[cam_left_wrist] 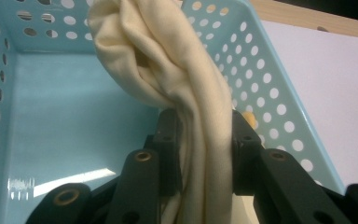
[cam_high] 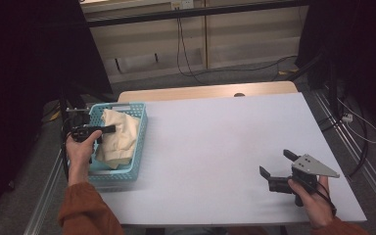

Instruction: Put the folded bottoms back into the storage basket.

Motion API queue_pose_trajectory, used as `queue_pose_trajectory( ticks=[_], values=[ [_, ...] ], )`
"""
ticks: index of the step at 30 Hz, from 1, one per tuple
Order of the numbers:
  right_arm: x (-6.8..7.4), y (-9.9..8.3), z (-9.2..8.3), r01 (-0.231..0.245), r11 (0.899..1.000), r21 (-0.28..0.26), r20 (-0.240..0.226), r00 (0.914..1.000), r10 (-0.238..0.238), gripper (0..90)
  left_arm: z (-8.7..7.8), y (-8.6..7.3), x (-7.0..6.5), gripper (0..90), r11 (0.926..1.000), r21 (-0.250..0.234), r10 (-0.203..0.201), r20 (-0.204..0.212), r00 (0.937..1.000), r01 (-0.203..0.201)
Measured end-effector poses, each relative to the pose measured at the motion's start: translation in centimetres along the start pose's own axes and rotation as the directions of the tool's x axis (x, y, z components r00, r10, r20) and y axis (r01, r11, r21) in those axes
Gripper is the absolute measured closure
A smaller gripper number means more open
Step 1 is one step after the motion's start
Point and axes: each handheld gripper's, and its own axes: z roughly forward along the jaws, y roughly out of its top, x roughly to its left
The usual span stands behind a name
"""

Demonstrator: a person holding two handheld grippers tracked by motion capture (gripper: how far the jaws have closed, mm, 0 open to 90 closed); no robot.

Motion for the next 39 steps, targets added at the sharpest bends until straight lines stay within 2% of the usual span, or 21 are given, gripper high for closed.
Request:
queue_pose_trajectory(
  ticks=[5, 14, 21, 24, 29, 31, 39],
  values=[
    [0.0, 0.0, 0.0, -0.001, 1.000, 0.000, 0.000, 1.0000, 0.001, 1.0, 0.2, -0.1, 0.1, 69.3, 0.9999, -0.010, -0.003, -0.018, 0.9998, 0.003],
    [0.0, 0.0, 0.0, 0.002, 1.000, 0.000, 0.001, 1.0000, -0.002, 1.1, 0.5, -0.3, 0.6, 68.0, 0.9998, 0.001, 0.020, -0.045, 0.9988, -0.020],
    [0.0, 0.0, 0.0, 0.002, 1.000, 0.000, 0.001, 1.0000, -0.002, 1.1, 0.8, -0.6, 1.1, 67.4, 1.0000, -0.006, 0.005, -0.060, 0.9982, -0.005],
    [0.0, 0.0, 0.0, 0.002, 1.000, 0.000, 0.000, 1.0000, -0.002, 1.1, 0.9, -0.6, 1.0, 67.0, 0.9997, 0.009, 0.024, -0.078, 0.9966, -0.024],
    [0.0, 0.0, 0.0, 0.001, 1.000, 0.000, 0.000, 1.0000, -0.001, 1.1, 1.1, -0.6, 1.1, 66.2, 0.9998, 0.007, 0.021, -0.101, 0.9946, -0.021],
    [0.0, 0.0, 0.0, 0.001, 1.000, 0.000, 0.000, 1.0000, -0.001, 1.1, 1.1, -0.7, 1.3, 66.0, 0.9994, 0.021, 0.030, -0.106, 0.9940, -0.028],
    [0.0, 0.0, 0.0, 0.003, 1.000, 0.002, 0.001, 1.0000, -0.003, 1.1, 1.3, -0.9, 1.6, 65.5, 0.9993, 0.031, 0.024, -0.112, 0.9935, -0.020]
  ],
)
